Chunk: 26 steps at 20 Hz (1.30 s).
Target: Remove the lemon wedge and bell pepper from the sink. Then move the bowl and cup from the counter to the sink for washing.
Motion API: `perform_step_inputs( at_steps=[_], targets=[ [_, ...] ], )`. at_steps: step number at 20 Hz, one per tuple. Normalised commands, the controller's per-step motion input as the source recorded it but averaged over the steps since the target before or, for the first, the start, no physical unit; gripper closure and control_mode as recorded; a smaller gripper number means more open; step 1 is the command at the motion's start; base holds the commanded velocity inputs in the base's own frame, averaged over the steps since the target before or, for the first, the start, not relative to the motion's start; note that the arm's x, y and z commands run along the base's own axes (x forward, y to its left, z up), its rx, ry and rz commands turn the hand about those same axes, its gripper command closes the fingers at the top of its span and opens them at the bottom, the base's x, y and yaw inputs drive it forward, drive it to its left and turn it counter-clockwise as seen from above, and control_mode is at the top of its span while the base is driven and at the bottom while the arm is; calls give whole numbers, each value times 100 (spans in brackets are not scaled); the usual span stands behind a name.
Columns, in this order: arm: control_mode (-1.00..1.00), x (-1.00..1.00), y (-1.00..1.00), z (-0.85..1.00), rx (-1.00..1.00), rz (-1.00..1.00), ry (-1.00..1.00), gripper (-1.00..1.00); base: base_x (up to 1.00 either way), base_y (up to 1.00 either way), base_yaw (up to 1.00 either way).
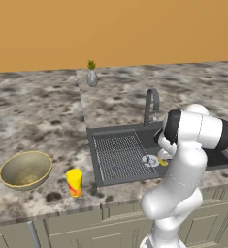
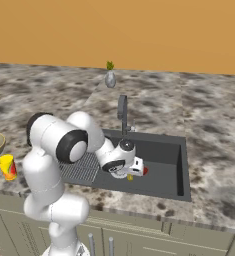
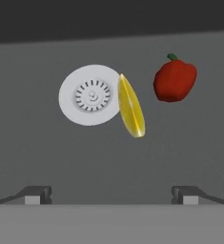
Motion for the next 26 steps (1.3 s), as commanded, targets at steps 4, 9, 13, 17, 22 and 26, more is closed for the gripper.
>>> perform_step_inputs(
  at_steps=[4,9,13,17,22,26],
  targets=[
    [-100,6,-1,-14,0,0,0,-100,0,0,0],
    [-100,11,-2,-11,0,0,0,-100,0,0,0],
    [-100,15,0,-7,0,0,0,-100,0,0,0],
    [-100,15,-1,-9,0,0,0,-100,0,0,0],
    [-100,16,-1,-10,0,0,0,-100,0,0,0],
    [-100,18,-2,-14,0,0,0,-100,0,0,0]
  ],
)
